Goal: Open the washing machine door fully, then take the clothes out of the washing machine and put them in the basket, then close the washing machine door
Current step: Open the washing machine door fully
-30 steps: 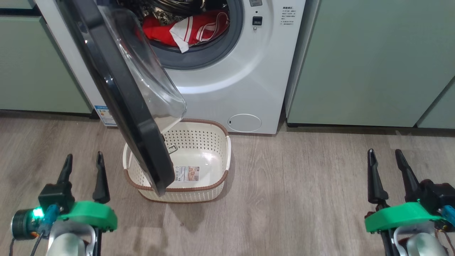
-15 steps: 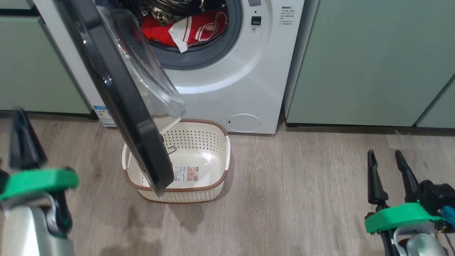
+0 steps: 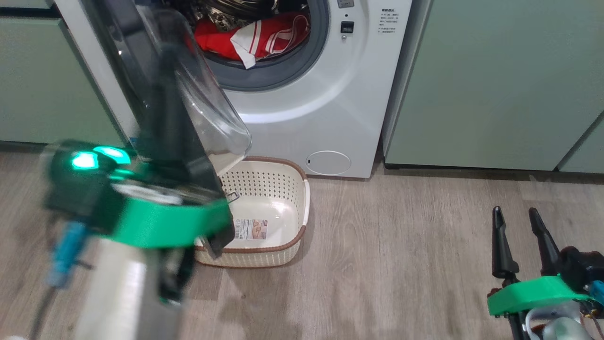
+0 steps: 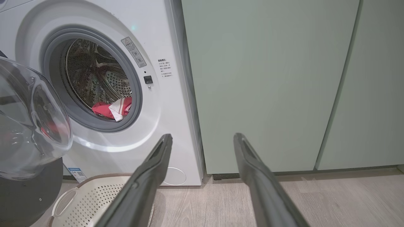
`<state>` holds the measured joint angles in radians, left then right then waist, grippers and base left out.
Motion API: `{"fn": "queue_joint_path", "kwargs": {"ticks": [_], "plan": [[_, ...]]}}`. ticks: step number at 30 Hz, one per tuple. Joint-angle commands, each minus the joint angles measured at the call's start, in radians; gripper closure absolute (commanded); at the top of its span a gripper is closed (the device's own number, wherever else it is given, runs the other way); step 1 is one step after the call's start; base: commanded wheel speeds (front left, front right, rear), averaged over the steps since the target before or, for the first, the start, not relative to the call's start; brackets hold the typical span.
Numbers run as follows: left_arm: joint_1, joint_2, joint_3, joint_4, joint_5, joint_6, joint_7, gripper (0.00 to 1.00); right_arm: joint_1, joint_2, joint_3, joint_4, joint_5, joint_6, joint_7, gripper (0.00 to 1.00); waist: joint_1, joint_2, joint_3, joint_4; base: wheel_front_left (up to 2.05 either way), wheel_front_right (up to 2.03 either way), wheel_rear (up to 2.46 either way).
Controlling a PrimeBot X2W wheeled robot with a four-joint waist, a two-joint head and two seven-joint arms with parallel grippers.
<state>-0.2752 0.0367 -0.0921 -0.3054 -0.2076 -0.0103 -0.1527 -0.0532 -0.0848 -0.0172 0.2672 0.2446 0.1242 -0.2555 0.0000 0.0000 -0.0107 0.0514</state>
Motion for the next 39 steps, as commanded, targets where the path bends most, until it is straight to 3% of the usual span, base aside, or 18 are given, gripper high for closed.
{"fn": "queue_joint_path", "kwargs": {"ticks": [1, 7, 13, 25, 32, 39], "plan": [[-0.034, 0.014, -0.017, -0.036, -0.014, 0.009, 0.014, 1.0, -0.02, -0.002, 0.019, -0.031, -0.007, 0.007, -0.006, 0.0, 0.0, 0.0, 0.002, -0.001, 0.0, 0.0, 0.0], [0.001, 0.014, -0.236, 0.039, 0.023, 0.004, 0.028, 1.0, -0.025, -0.003, 0.024, -0.033, -0.007, 0.007, -0.006, 0.0, 0.0, 0.0, 0.013, -0.006, 0.0, 0.0, 0.0], [0.046, 0.014, -0.343, 0.208, 0.039, -0.007, 0.005, 1.0, -0.025, -0.01, 0.029, -0.033, -0.005, 0.007, -0.006, 0.0, 0.0, 0.0, 0.023, -0.011, 0.0, 0.0, 0.0], [0.025, 0.014, -0.299, 0.607, 0.032, 0.07, -0.099, 1.0, -0.028, -0.015, 0.031, -0.032, -0.004, 0.007, -0.006, 0.0, 0.0, 0.0, 0.035, -0.017, 0.0, 0.0, 0.0], [-0.007, 0.014, -0.266, 0.661, 0.005, 0.116, -0.108, 1.0, -0.024, -0.016, 0.029, -0.032, -0.005, 0.007, -0.006, 0.0, 0.0, 0.0, 0.037, -0.004, 0.0, 0.0, 0.0], [0.003, 0.014, -0.237, 0.657, 0.016, 0.125, -0.109, 1.0, -0.025, -0.014, 0.022, -0.031, -0.005, 0.007, -0.006, 0.0, 0.0, 0.0, 0.035, 0.036, 0.0, 0.0, 0.0]]}}
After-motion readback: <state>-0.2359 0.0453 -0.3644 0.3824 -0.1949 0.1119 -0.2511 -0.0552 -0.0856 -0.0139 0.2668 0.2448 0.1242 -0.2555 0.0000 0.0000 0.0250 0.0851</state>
